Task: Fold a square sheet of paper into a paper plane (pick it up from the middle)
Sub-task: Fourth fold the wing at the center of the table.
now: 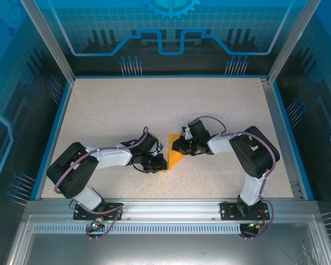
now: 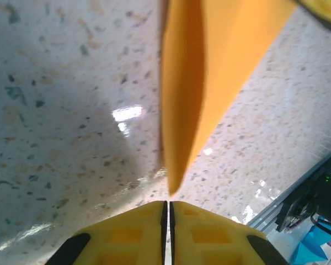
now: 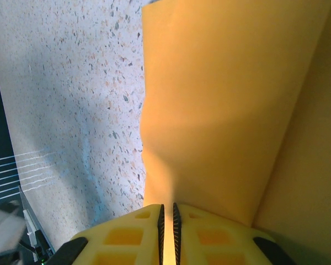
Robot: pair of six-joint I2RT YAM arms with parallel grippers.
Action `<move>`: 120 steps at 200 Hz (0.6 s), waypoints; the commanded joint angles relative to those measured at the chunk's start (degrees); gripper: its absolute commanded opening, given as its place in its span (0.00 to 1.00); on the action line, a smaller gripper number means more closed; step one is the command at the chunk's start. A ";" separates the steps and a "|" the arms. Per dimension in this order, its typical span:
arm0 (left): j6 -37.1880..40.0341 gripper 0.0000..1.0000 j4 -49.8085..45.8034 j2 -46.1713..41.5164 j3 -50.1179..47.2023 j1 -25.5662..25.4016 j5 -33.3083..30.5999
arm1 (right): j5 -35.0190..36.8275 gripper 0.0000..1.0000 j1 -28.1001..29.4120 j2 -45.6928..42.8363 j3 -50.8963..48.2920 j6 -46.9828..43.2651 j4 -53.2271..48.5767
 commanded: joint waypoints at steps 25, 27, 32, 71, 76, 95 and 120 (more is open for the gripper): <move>-2.27 0.15 3.91 -1.12 4.14 -0.41 0.91 | 5.20 0.16 0.08 4.74 -1.57 -1.51 -7.36; -2.35 0.15 4.19 -0.75 4.27 -0.47 1.09 | 5.25 0.16 0.04 4.73 -1.59 -1.56 -7.37; -2.68 0.15 5.04 0.01 4.46 -0.62 1.63 | 5.25 0.16 0.07 4.71 -1.58 -1.56 -7.32; -4.41 0.16 8.40 5.84 5.11 -1.27 2.92 | 5.27 0.16 0.05 4.79 -1.59 -1.51 -7.37; -4.43 0.16 8.52 6.62 5.11 -1.22 2.80 | 5.27 0.16 0.03 4.83 -1.59 -1.48 -7.29; -4.62 0.16 9.07 9.42 4.80 -1.29 3.12 | 5.35 0.16 0.02 4.75 -1.86 -1.42 -7.19; -3.97 0.15 6.40 10.56 3.31 -1.34 1.40 | 5.53 0.16 0.08 4.46 -2.20 -1.53 -7.37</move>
